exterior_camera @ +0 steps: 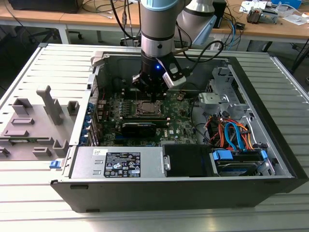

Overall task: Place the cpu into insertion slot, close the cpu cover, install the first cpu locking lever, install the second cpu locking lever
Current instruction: 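Install the first cpu locking lever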

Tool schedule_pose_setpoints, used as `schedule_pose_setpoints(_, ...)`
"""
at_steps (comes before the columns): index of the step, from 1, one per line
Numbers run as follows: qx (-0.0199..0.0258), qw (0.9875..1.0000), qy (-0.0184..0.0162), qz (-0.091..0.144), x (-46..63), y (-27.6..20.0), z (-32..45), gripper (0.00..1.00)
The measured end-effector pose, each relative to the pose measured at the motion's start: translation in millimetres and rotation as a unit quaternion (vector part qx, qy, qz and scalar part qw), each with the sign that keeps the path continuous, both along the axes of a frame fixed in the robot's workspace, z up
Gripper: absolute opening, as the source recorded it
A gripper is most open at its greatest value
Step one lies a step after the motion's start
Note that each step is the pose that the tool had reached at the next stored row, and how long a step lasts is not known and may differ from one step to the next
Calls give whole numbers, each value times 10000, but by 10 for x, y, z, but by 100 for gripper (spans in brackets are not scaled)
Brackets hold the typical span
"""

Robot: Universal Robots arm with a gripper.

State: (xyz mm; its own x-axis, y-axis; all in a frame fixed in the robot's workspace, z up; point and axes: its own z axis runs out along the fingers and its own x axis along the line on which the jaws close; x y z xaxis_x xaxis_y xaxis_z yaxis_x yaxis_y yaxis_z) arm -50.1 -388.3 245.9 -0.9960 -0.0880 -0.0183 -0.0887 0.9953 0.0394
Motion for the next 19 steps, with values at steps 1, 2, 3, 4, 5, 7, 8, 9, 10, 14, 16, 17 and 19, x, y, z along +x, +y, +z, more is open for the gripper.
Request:
schedule_pose_setpoints(1, 2, 10000, 0, 0, 0, 0, 1, 11)
schedule_pose_setpoints(2, 5, 10000, 0, 0, 0, 0, 2, 11)
schedule_pose_setpoints(3, 8, 10000, 0, 0, 0, 0, 3, 11)
schedule_pose_setpoints(4, 11, 10000, 0, 0, 0, 0, 4, 11)
schedule_pose_setpoints(5, 14, 10000, 0, 0, 0, 0, 4, 11)
schedule_pose_setpoints(7, 20, 10000, 0, 0, 0, 0, 7, 11)
schedule_pose_setpoints(8, 27, 10000, 0, 0, 0, 0, 9, 11)
schedule_pose_setpoints(9, 30, 10000, 0, 0, 0, 0, 10, 11)
schedule_pose_setpoints(10, 33, 10000, 0, 0, 0, 0, 10, 11)
schedule_pose_setpoints(14, 47, 10000, 0, 0, 0, 0, 16, 11)
schedule_pose_setpoints(16, 52, 10000, 0, 0, 0, 0, 19, 11)
schedule_pose_setpoints(17, 56, 10000, 0, 0, 0, 0, 21, 11)
schedule_pose_setpoints(19, 60, 10000, 0, 0, 0, 0, 25, 11)
